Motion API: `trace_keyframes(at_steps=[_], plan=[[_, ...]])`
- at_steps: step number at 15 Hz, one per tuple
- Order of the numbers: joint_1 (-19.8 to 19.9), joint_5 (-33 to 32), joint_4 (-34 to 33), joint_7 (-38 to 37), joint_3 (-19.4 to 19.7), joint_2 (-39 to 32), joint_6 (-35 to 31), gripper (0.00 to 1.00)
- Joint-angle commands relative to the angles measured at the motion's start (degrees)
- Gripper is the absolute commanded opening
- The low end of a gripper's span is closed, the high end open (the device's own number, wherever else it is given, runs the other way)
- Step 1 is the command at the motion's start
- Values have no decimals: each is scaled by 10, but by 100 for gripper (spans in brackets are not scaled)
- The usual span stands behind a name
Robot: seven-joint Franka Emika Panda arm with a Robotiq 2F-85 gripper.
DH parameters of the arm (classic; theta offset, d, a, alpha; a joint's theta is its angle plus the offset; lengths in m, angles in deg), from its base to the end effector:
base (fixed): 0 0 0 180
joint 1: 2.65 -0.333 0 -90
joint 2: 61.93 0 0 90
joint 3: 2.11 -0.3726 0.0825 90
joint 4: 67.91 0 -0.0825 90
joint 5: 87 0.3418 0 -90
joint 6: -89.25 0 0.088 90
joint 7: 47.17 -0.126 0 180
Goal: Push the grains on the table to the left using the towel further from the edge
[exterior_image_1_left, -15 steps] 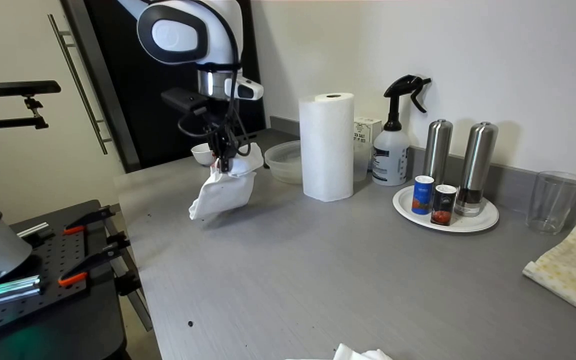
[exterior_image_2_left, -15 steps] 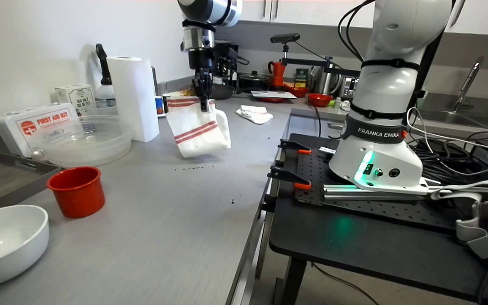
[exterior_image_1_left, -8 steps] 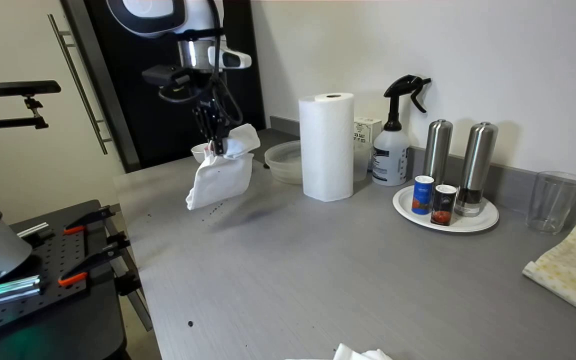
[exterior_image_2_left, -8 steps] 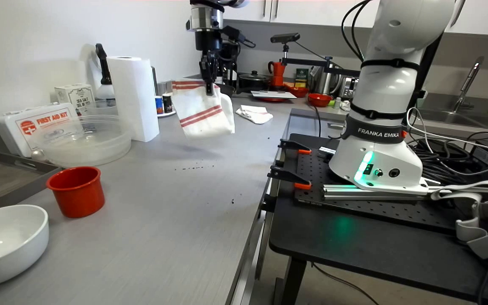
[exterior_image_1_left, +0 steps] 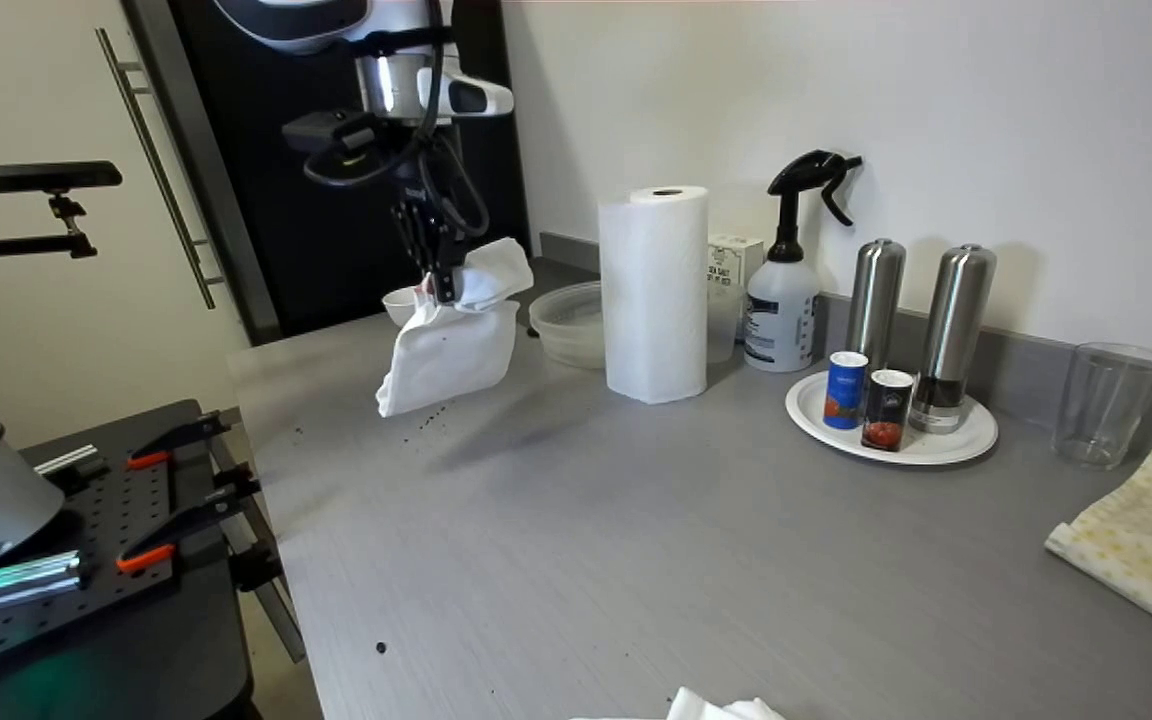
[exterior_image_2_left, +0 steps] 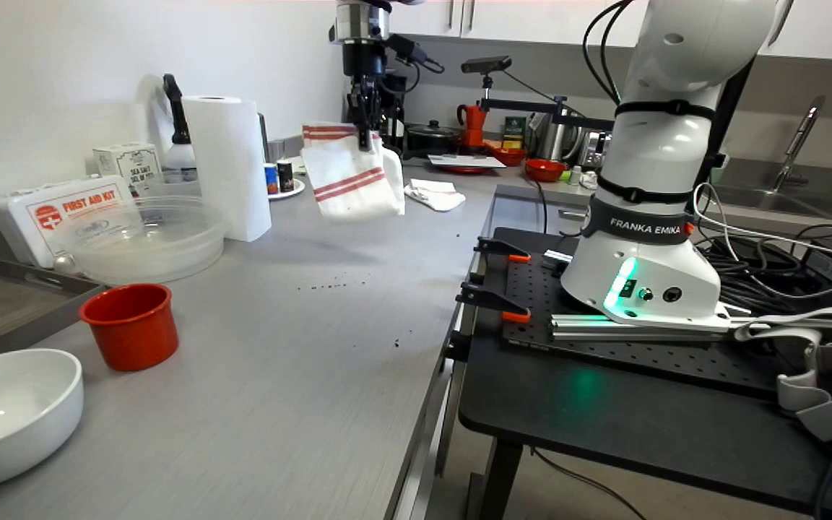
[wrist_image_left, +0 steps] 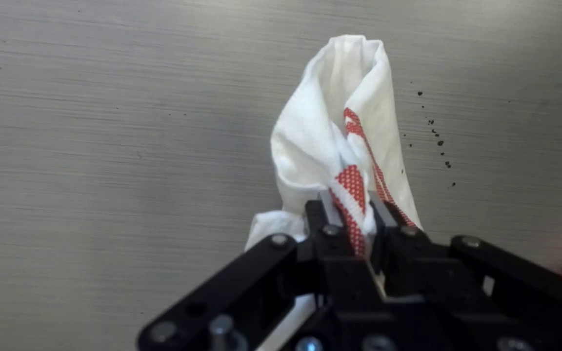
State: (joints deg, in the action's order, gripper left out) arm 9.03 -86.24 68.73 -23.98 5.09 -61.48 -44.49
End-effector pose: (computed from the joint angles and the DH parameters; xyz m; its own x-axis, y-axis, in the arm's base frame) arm 0.4337 -0.1480 0.3870 0.9972 0.0662 -0.0354 0.0653 -0.9975 -0.0262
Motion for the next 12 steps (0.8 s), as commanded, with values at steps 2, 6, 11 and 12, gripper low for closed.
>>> trace_keyframes(at_steps=[2,6,11,12], plan=[[17,22,-90,2,39,-52,48,4],[56,59,-195,10,68,-121,88,4],[133,136,-353,26,76,-228,171,4],[150,148,-385,21,75,-250,187,4]])
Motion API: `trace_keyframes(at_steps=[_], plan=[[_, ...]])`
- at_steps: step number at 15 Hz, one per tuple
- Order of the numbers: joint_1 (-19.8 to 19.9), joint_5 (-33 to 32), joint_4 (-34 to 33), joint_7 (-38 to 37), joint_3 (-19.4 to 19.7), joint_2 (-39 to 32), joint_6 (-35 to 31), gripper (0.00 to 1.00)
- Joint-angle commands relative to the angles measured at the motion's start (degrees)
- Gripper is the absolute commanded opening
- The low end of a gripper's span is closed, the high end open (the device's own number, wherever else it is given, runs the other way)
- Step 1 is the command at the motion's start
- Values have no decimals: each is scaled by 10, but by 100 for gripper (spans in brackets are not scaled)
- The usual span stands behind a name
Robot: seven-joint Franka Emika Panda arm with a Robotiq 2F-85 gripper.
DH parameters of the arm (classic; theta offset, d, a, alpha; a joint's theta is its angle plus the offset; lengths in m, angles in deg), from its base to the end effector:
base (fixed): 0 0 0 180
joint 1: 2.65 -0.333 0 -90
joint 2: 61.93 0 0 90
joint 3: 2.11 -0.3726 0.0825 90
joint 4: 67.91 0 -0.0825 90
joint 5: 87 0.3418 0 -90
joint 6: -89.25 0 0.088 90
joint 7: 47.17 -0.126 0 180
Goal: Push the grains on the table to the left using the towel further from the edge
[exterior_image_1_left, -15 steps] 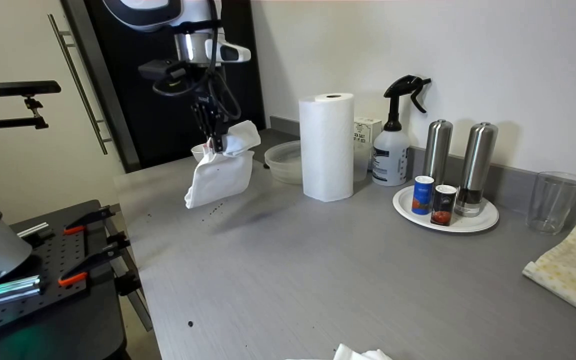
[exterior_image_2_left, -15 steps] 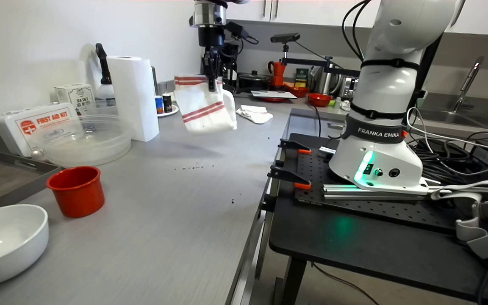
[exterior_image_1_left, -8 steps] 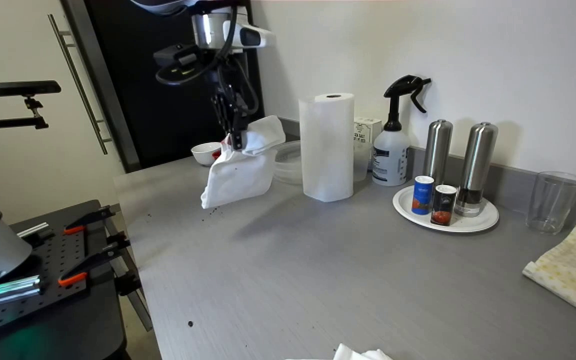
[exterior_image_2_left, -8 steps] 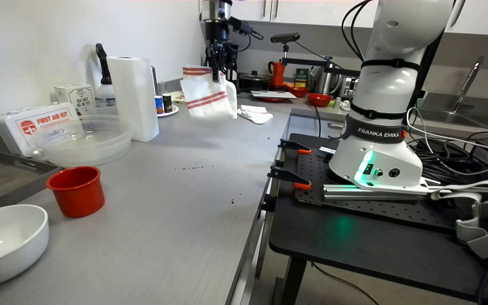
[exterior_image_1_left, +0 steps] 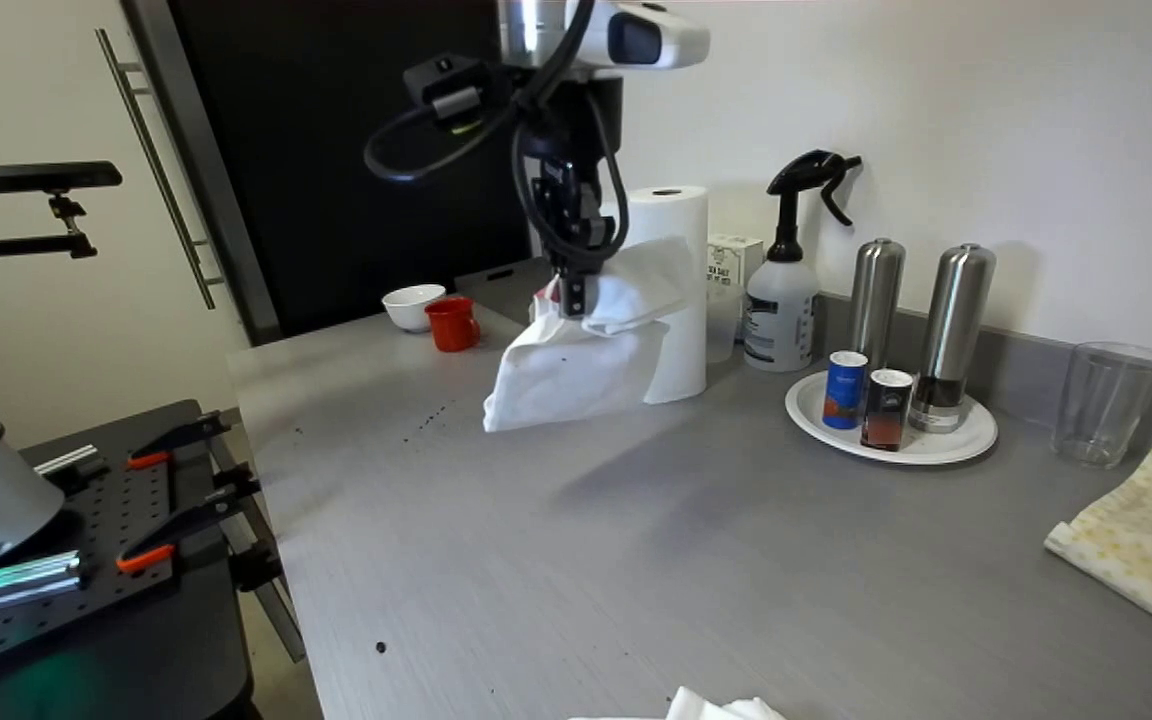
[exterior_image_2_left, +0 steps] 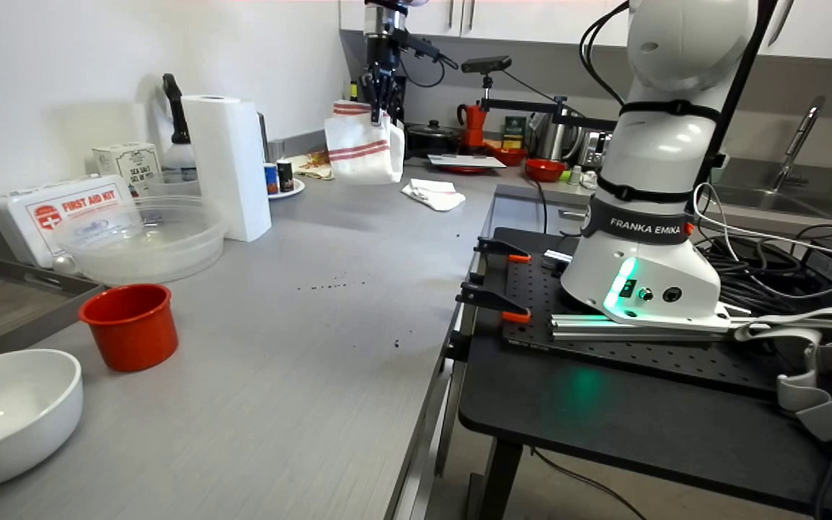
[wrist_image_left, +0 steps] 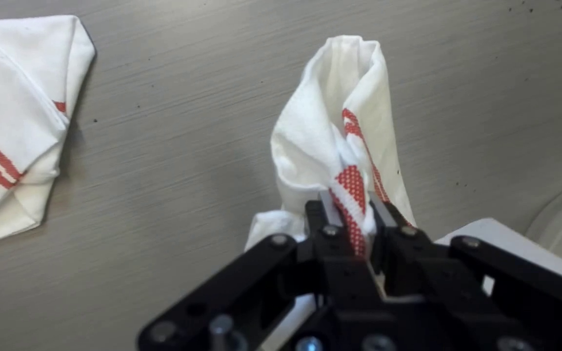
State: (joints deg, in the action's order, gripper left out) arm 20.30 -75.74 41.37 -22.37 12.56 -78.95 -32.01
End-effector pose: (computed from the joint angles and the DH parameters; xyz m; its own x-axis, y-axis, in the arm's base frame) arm 0.4807 -0.3407 0.4013 0.9479 -0.3167 -0.0360 -0.3187 -0.9414 -0.1106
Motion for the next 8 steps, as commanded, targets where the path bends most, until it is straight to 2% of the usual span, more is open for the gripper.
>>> trace_keyframes(at_steps=[1,5,8], plan=[[55,56,-142,4,-2,-98,81,4],[109,85,-260,-26,-11,-185,136,4],[134,77,-341,-60,-25,-253,151,4]])
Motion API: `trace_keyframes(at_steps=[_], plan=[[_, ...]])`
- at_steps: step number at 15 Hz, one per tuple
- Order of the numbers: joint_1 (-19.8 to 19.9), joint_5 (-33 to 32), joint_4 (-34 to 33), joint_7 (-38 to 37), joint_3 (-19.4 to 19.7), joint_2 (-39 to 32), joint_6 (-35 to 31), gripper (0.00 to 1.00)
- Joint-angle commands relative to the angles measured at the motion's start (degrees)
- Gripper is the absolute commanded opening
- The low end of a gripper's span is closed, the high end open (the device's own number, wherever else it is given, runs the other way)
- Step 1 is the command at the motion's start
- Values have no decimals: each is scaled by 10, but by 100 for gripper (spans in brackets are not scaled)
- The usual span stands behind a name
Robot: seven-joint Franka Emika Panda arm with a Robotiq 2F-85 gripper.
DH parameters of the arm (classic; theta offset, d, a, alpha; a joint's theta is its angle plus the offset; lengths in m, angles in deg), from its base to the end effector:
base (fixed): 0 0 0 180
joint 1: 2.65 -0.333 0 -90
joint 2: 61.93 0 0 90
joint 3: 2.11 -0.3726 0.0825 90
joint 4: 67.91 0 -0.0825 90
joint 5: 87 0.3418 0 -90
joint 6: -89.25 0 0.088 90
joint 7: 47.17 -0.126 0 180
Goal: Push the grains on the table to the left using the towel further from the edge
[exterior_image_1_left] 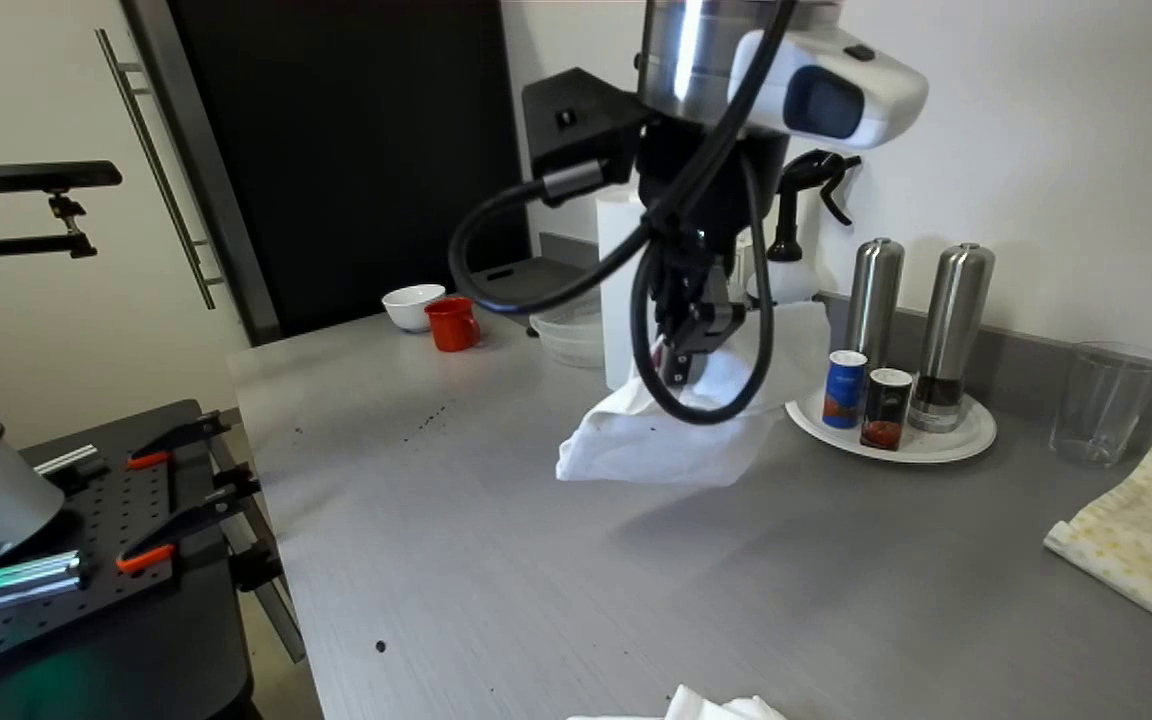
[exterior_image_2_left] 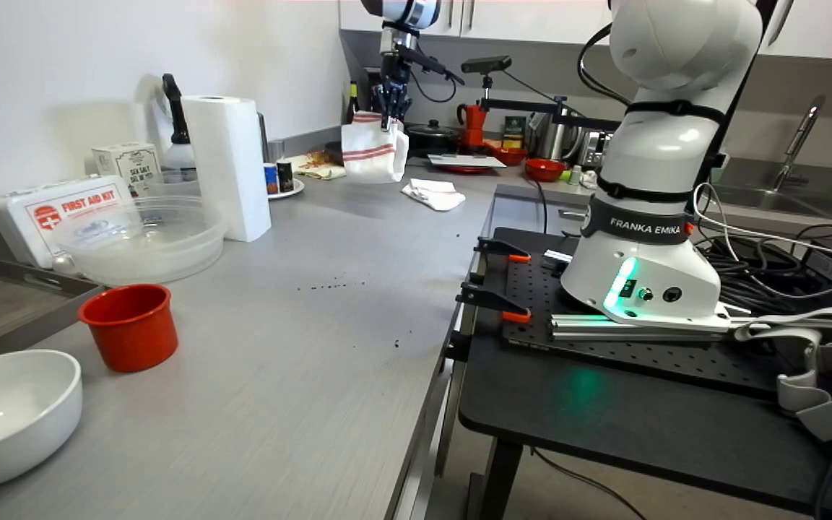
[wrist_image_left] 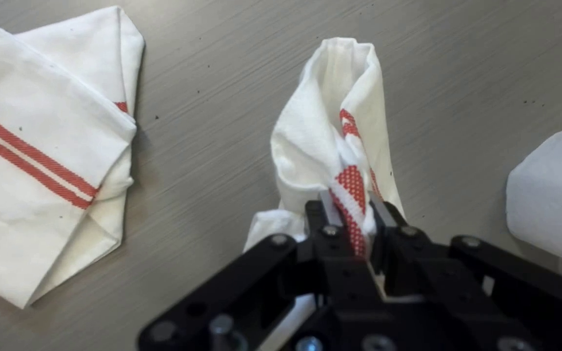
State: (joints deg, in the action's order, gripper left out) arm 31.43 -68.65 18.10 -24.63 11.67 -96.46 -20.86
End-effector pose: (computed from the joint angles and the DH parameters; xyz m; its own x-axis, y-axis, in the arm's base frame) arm 0.4999 -0.4637 0.3598 0.8549 -0.5093 -0.0992 -0.5186 -0.8323 -0.1956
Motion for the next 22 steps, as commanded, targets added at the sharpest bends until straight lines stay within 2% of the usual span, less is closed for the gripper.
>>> trace_keyframes(at_steps=[1,4,8,9,10,11,14,18,19,20,21,22], plan=[[29,2,-134,-53,-20,-100,39,4],[42,-4,-209,-102,-30,-163,43,4],[41,-24,-276,-179,-26,-225,32,4],[40,-29,-286,-195,-25,-235,31,7],[40,-34,-296,-207,-25,-244,31,28],[40,-38,-305,-217,-26,-251,34,43],[43,-47,-327,-228,-31,-266,39,63],[35,-37,-324,-223,-21,-260,29,92],[34,-37,-322,-223,-21,-258,28,98],[35,-36,-320,-216,-23,-256,29,100],[35,-35,-302,-214,-22,-252,13,89],[34,-35,-303,-214,-22,-252,13,95]])
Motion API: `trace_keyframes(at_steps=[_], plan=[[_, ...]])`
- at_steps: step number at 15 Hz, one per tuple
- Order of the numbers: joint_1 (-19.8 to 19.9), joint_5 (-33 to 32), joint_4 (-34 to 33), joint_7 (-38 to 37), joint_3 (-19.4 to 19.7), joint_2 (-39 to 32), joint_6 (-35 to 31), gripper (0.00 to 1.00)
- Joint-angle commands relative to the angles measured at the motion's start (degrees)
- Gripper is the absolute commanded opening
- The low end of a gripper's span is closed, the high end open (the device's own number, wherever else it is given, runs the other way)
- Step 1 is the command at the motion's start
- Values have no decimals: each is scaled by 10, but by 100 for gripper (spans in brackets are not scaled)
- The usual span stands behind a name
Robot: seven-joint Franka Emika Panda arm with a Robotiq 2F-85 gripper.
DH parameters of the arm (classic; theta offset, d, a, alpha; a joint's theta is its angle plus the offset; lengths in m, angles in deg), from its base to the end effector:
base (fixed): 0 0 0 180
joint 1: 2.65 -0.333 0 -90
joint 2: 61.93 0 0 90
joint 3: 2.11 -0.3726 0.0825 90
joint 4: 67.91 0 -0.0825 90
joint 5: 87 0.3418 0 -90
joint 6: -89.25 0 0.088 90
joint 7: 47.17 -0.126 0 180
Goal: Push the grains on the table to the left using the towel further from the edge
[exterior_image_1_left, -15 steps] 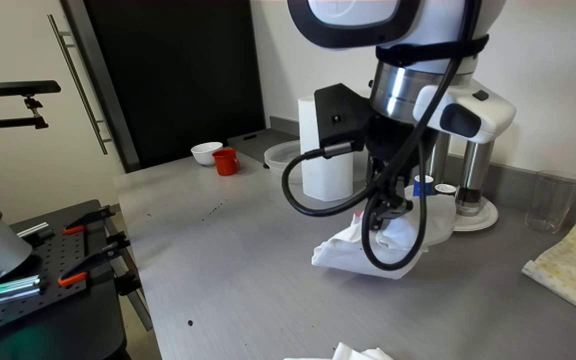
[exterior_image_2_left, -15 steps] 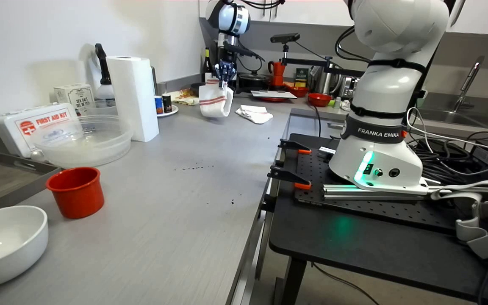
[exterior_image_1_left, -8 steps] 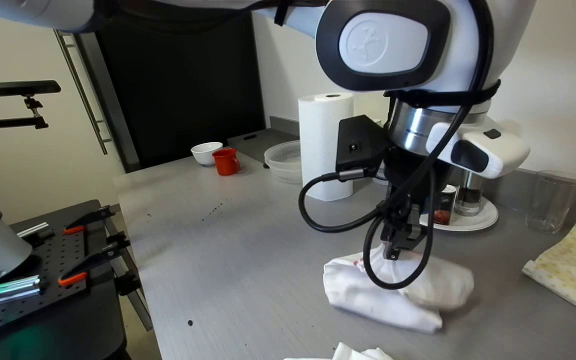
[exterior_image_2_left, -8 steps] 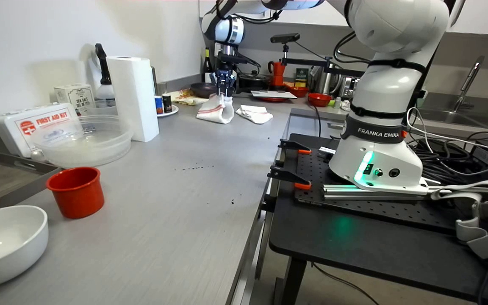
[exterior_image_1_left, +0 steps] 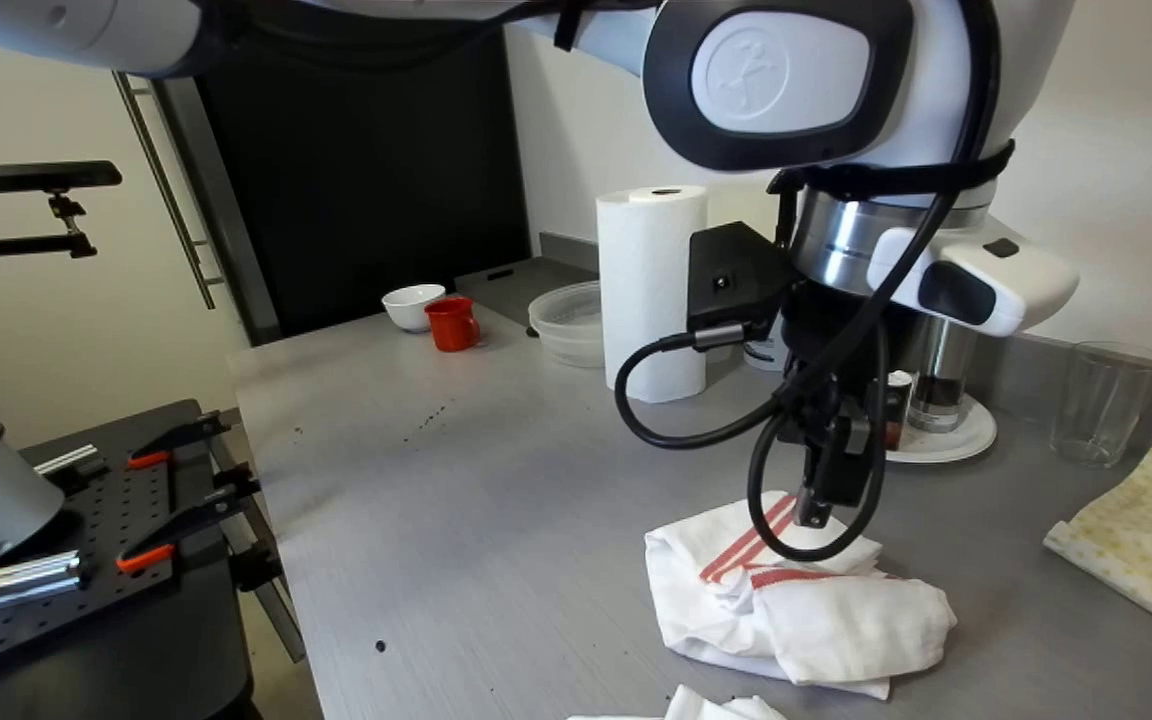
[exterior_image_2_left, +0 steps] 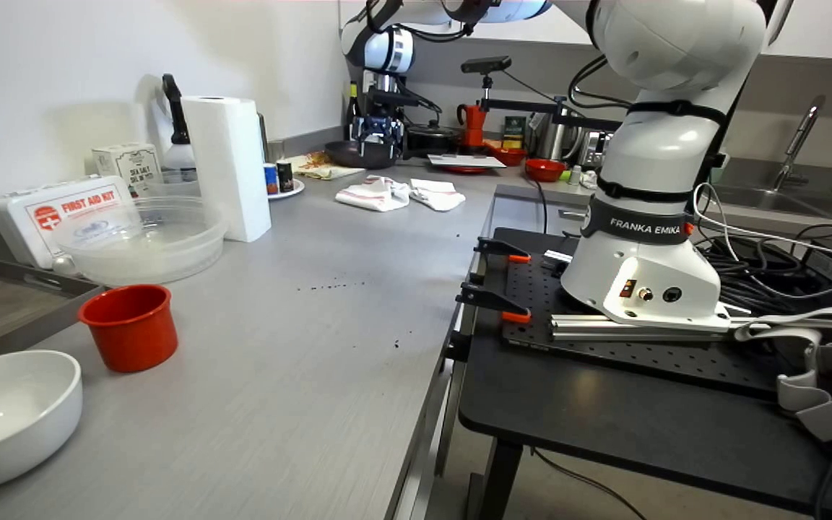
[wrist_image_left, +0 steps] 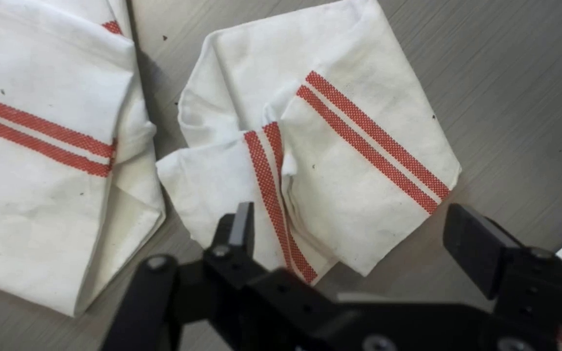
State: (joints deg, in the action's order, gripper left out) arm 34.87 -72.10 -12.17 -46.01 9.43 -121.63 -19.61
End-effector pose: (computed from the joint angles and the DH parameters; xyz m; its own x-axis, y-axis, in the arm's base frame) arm 0.5747 -0.5311 0.2491 0.6645 -0.7409 -0.0982 -0.7471 -0.6615 -0.0648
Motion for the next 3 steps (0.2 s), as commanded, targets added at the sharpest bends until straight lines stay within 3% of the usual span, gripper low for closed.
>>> trace_keyframes(at_steps=[1,3], plan=[[0,0,-1,0,0,0,0,100],[0,0,-1,0,0,0,0,100]])
